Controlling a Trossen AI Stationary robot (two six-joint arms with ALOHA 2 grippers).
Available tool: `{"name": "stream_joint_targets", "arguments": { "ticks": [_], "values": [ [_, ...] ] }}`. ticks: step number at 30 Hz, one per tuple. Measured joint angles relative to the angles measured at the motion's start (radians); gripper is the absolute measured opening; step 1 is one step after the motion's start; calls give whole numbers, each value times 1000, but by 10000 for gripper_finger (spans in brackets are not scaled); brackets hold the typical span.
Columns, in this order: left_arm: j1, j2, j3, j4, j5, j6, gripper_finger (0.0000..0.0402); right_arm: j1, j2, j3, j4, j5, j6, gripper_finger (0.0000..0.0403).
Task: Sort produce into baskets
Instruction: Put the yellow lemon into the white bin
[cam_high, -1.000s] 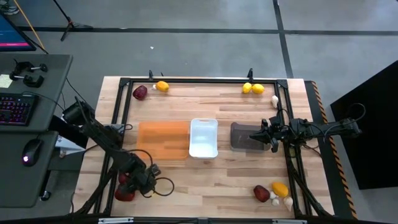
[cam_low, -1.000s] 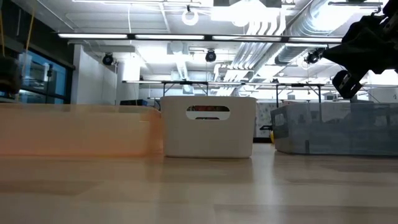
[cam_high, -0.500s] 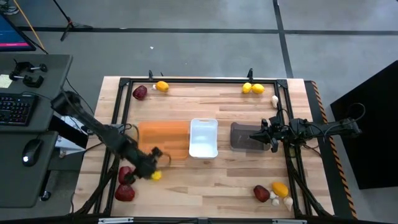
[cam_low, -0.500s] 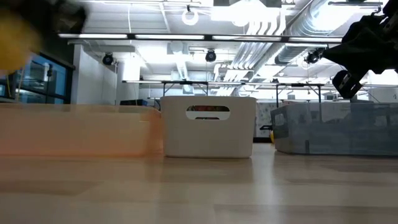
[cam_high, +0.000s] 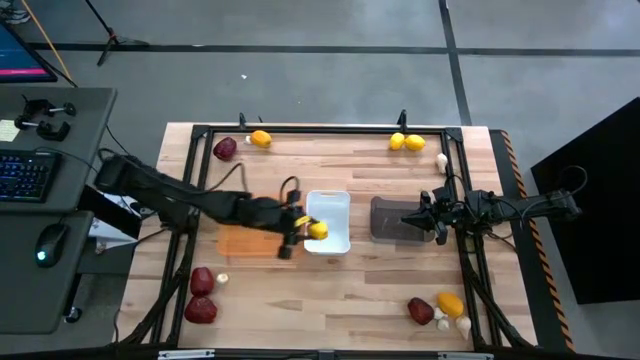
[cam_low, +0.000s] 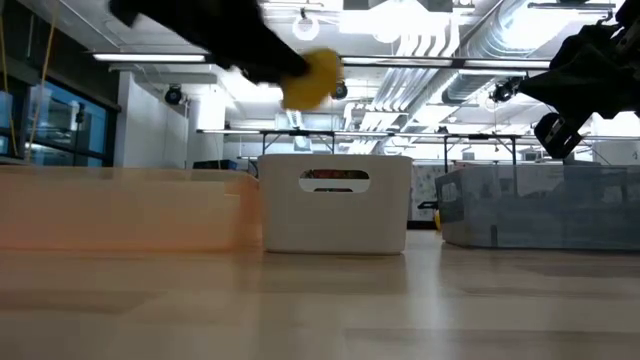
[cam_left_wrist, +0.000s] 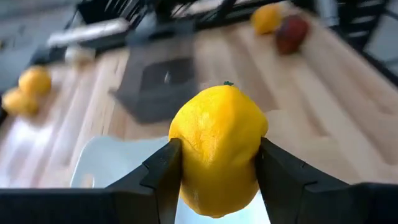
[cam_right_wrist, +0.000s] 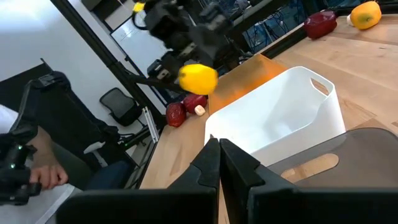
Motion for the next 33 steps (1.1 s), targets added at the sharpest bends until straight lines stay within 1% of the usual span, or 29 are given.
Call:
{"name": "stream_joint_targets", "arguments": {
  "ticks": [3, 6, 8, 10, 13, 17, 19, 22, 24, 26, 28, 31, 33],
  "values": [
    [54, 63, 59, -32, 87, -50, 179, 0, 0, 0, 0, 0, 0, 0],
    [97, 101, 107, -64, 168, -79, 212, 0, 0, 0, 0, 0, 0, 0],
    [118, 108, 127, -82, 193, -82, 236, 0, 0, 0, 0, 0, 0, 0],
    [134, 103, 132, -88, 210, -53, 258, 0, 0, 0, 0, 0, 0, 0],
    [152, 74, 132, -94, 214, -9, 281, 0, 0, 0, 0, 0, 0, 0],
    [191, 16, 133, -87, 265, -22, 293, 0, 0, 0, 0, 0, 0, 0],
    [214, -23, 133, -96, 320, -57, 294, 0, 0, 0, 0, 0, 0, 0],
    [247, -82, 133, -108, 433, -134, 294, 0, 0, 0, 0, 0, 0, 0],
    [262, -106, 131, -105, 473, -197, 294, 0, 0, 0, 0, 0, 0, 0],
    [267, -127, 105, -64, 470, -238, 294, 0, 0, 0, 0, 0, 0, 0],
    [266, -145, 60, 33, 430, -285, 294, 0, 0, 0, 0, 0, 0, 0],
    [266, -159, -5, 181, 323, -454, 294, 0, 0, 0, 0, 0, 0, 0],
    [266, -159, -26, 255, 262, -577, 294, 0, 0, 0, 0, 0, 0, 0]
  ]
}}
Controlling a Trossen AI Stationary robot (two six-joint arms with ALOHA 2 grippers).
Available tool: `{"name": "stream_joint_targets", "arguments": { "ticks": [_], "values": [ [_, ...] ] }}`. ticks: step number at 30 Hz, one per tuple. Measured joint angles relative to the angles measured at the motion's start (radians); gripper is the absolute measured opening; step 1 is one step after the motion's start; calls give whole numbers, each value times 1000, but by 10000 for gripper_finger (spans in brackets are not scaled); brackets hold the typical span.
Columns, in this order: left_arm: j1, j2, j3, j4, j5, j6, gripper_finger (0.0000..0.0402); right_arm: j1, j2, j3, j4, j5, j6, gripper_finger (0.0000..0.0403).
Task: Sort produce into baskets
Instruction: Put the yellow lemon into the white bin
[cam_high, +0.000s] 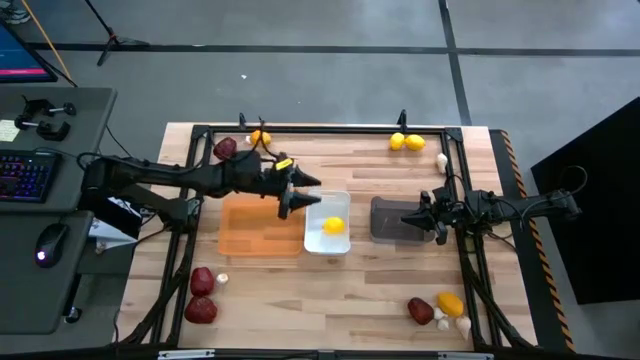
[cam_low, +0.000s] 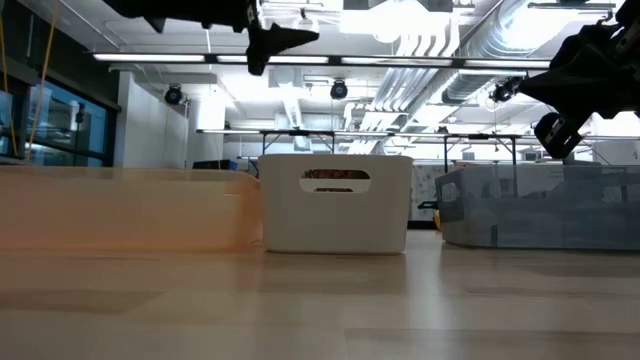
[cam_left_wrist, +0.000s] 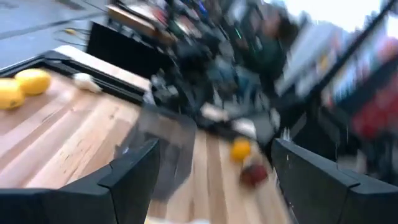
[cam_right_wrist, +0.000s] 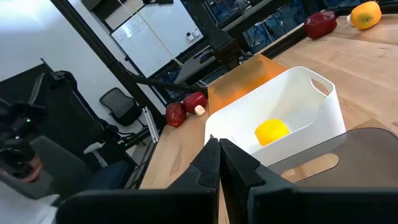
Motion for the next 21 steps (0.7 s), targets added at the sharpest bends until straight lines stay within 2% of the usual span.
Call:
{"name": "stream_joint_targets", "arguments": {
  "ticks": [3, 5, 7, 9, 11, 13, 16, 18, 21],
  "values": [
    [-8, -1, -3, 83, -78, -123, 294, 0, 0, 0, 4, 14, -2, 0],
    [-18, -2, -3, 110, -132, -149, 294, 0, 2, 0, 47, 87, 26, 0],
    [-24, -1, -3, 112, -190, -151, 294, 0, 1, 0, 155, 163, 168, 0],
    [-27, -1, -3, 114, -240, -151, 294, 0, 5, 0, 272, 284, 295, 0],
    [-18, -1, -3, 122, -274, -152, 294, -1, 14, 0, 418, 348, 305, 0],
    [-5, 0, -3, 149, -287, -145, 294, 0, 48, 0, 666, 341, 212, 0],
    [20, 0, -3, 207, -288, -144, 294, 0, 145, 64, 1001, 264, -36, 0],
    [37, 0, -2, 255, -288, -144, 294, 0, 212, 156, 1050, 185, -208, 0],
    [55, -1, -2, 312, -288, -145, 294, 0, 313, 326, 881, 157, -338, 0]
  ]
}}
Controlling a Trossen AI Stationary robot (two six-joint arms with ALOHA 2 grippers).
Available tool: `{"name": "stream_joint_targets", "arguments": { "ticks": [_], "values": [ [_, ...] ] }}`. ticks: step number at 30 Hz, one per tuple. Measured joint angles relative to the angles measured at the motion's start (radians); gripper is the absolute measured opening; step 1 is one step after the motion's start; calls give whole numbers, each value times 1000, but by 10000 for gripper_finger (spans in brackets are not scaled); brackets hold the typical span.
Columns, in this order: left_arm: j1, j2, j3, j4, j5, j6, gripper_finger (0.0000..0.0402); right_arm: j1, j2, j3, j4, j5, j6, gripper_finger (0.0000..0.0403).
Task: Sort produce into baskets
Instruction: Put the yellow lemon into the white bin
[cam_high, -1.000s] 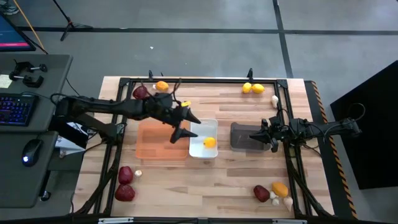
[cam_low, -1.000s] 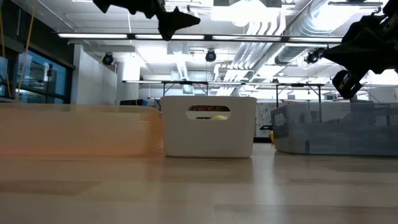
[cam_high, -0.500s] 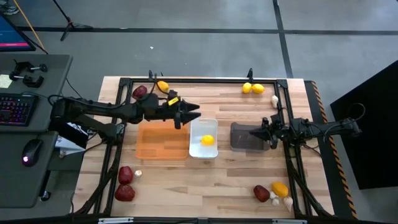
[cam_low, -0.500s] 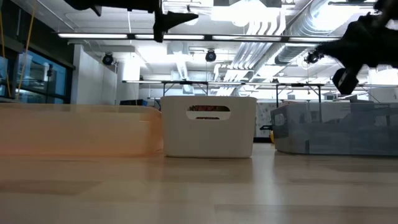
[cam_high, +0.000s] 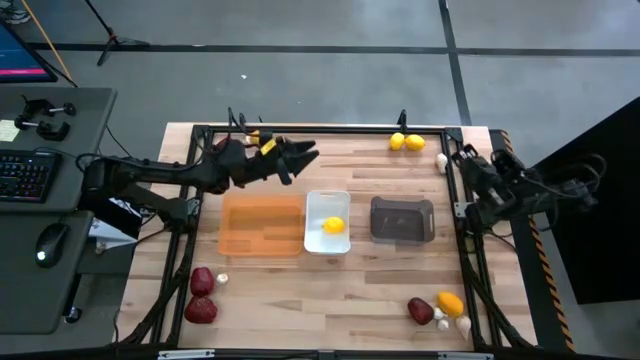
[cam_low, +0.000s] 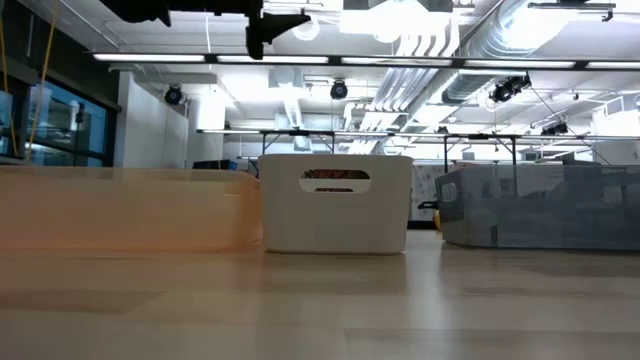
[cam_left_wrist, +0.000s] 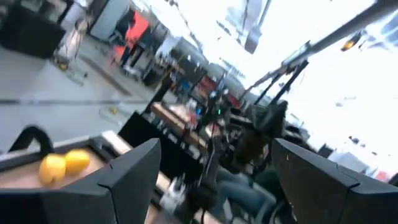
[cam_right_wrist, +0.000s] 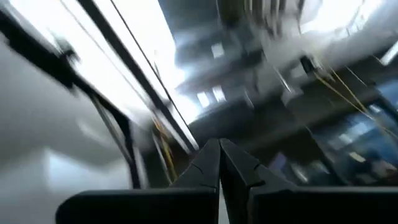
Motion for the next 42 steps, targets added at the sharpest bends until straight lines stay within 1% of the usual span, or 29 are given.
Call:
{"name": "stream_joint_targets", "arguments": {
  "ticks": [2, 5, 8, 10, 12, 14, 16, 18, 21, 25, 27, 29, 32, 35, 38, 42],
  "values": [
    [11, -4, 0, 28, 18, -16, 294, 0, 60, 125, -208, 15, -38, 0],
    [18, -23, 2, 43, 75, -34, 294, 0, 142, 300, -583, 67, -66, 0],
    [18, -49, 2, 28, 132, -24, 294, 0, 230, 456, -913, 135, 2, 0],
    [18, -74, 2, 3, 155, -2, 294, 0, 284, 543, -1097, 143, 93, 1],
    [18, -102, 2, -28, 177, 26, 294, 0, 338, 630, -1298, 119, 216, 5],
    [18, -132, 2, -82, 194, 61, 294, 0, 392, 705, -1505, 55, 343, 19],
    [18, -163, 2, -142, 194, 103, 294, 4, 444, 757, -1681, 2, 460, 44],
    [18, -192, 2, -197, 194, 141, 294, 26, 494, 785, -1807, -50, 573, 81],
    [18, -232, 2, -279, 194, 182, 294, 83, 561, 788, -1899, -163, 709, 148],
    [18, -275, 2, -362, 194, 225, 294, 198, 659, 759, -1935, -359, 829, 241],
    [23, -293, 2, -393, 194, 249, 294, 267, 704, 742, -1936, -431, 884, 278],
    [31, -304, 2, -410, 193, 263, 294, 336, 747, 724, -1946, -478, 926, 305],
    [45, -315, 2, -426, 192, 264, 294, 441, 814, 697, -2018, -519, 1017, 327],
    [57, -318, 2, -427, 192, 263, 294, 549, 857, 667, -2050, -567, 1107, 332],
    [70, -318, 2, -426, 193, 263, 294, 633, 877, 619, -2006, -595, 1222, 332],
    [80, -318, 2, -425, 201, 263, 294, 686, 888, 550, -1895, -596, 1327, 332]
  ]
}}
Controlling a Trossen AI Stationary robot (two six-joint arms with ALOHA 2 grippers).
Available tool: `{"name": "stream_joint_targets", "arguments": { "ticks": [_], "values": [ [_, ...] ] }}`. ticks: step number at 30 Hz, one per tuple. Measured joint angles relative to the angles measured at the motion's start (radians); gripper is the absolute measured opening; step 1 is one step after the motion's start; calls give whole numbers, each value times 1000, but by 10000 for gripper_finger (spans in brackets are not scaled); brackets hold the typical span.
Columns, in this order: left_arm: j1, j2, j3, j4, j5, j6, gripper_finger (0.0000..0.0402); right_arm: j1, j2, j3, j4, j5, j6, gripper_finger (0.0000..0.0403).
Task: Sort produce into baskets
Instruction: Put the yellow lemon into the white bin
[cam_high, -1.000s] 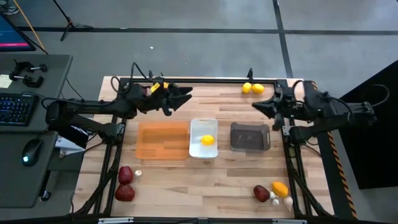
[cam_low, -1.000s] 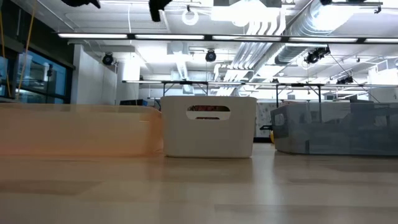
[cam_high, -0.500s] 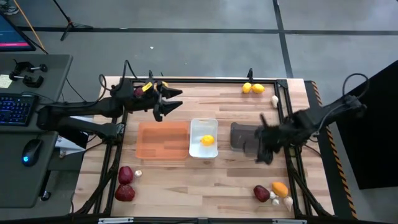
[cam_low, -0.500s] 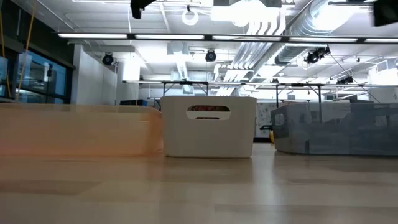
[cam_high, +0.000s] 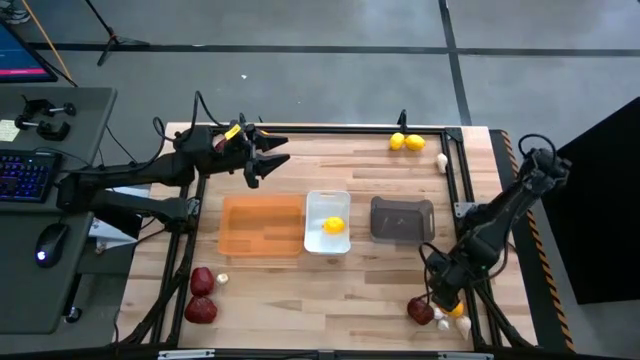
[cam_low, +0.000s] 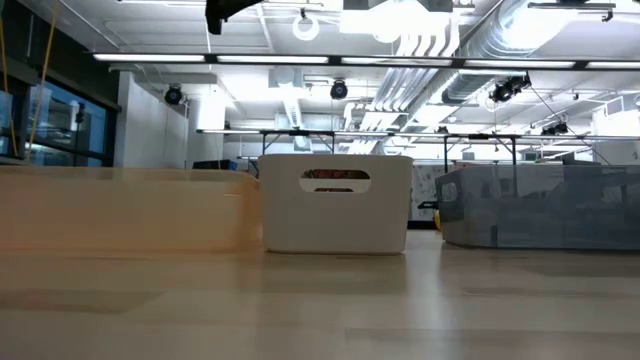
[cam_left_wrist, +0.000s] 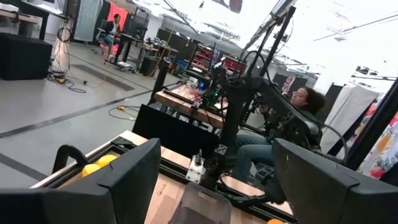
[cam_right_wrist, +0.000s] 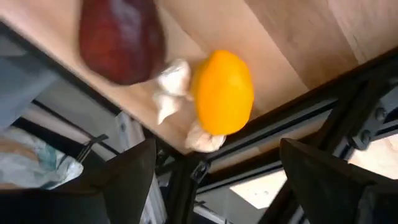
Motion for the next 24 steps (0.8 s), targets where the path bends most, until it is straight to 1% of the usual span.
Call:
{"name": "stream_joint_targets", "arguments": {
  "ticks": [5, 10, 13, 17, 20, 24],
  "values": [
    [1, 0, 0, 0, 1, 0, 294, 16, 6, -114, 147, -17, 66, 332],
    [1, 0, 0, 0, 1, -1, 294, 16, 6, -197, 214, -27, 93, 332],
    [1, 0, 0, 0, 1, -8, 294, 16, 5, -216, 260, -26, 85, 332],
    [1, 0, 0, 0, 1, -19, 294, 16, 17, -216, 269, -27, 56, 332],
    [1, 0, 0, 0, -5, -19, 294, 16, 53, -216, 290, -34, 25, 332],
    [1, 0, 0, 0, -6, -20, 294, 16, 136, -216, 356, -68, -12, 332]
  ]
}}
